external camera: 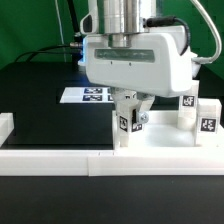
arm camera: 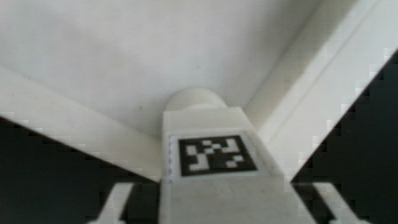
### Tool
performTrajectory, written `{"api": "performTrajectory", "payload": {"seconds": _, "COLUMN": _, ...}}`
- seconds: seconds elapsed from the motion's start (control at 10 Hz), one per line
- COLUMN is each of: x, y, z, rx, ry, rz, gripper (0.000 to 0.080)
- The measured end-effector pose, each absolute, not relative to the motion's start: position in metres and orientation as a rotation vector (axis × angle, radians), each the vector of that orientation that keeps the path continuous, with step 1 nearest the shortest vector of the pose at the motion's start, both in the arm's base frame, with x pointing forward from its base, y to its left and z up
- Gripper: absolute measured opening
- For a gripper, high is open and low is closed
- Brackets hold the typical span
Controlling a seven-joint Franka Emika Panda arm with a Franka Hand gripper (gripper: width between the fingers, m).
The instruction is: Assemble square table
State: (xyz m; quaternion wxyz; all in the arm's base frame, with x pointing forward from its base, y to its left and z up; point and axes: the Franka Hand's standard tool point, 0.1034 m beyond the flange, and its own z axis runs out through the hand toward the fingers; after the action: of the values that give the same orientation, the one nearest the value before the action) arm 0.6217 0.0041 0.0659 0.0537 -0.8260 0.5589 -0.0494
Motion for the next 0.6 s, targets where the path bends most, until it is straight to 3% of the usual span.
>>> {"api": "performTrajectory", "payload": {"seconds": 0.6, "x": 0.6233, "y": 0.0068, "z": 0.0656, "rx": -1.646, "ry": 2.493, "rz": 0.007, "gripper": 0.0291}}
